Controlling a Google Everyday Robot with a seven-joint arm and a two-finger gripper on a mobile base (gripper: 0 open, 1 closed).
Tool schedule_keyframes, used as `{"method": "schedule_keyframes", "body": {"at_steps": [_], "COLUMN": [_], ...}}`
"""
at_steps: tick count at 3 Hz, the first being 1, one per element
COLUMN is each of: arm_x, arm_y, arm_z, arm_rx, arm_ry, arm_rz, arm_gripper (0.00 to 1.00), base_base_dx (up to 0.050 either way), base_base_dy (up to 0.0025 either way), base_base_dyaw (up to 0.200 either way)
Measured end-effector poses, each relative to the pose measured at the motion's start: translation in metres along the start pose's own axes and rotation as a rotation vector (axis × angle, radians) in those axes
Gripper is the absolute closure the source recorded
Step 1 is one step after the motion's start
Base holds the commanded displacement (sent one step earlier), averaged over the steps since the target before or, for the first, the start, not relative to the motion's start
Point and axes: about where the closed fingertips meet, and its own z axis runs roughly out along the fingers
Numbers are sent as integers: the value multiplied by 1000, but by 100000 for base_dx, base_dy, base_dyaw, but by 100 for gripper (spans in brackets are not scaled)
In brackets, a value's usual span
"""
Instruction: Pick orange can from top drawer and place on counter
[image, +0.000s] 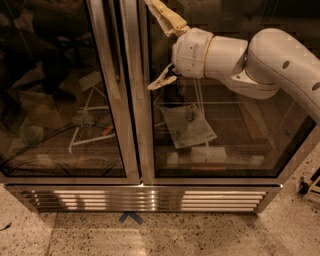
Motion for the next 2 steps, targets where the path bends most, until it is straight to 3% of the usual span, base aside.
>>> {"method": "schedule_keyframes", "body": {"at_steps": [2], "arm_x": [5], "arm_y": [-6], "arm_z": [-2], "arm_rx": [12], "arm_ry": [-3], "arm_rz": [-73], "arm_gripper": [0], "base_base_dx": [0], "base_base_dy": [0], "base_base_dyaw": [0]}}
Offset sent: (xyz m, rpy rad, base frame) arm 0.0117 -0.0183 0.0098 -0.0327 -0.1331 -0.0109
